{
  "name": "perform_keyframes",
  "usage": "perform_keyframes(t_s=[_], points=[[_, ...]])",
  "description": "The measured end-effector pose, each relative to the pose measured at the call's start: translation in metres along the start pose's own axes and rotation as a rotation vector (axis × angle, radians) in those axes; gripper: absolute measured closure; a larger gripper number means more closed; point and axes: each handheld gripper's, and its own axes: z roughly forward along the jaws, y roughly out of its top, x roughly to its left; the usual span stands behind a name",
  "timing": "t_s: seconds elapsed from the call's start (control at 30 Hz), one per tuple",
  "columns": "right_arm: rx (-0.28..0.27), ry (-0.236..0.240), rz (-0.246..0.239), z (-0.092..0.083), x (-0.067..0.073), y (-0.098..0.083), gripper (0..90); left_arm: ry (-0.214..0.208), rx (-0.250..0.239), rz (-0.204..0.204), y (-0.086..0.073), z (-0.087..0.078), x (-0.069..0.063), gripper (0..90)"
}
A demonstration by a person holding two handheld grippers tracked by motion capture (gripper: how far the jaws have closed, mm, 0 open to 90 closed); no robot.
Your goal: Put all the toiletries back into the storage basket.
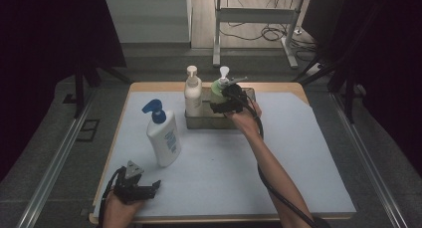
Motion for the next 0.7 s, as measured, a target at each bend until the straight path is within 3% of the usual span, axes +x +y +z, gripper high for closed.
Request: perform_keyframes(t_s=[0.4,0.7], points=[[-0.019,-0.003,0.008,-0.002,-0.001,-0.003,10.7,0.0,-0.001,0.0,0.0,0.0,0.0,12.3],[-0.025,0.003,-0.02,-0.011,0.0,-0.005,6.9,0.0,-0.001,0.0,0.0,0.0,0.0,12.3]])
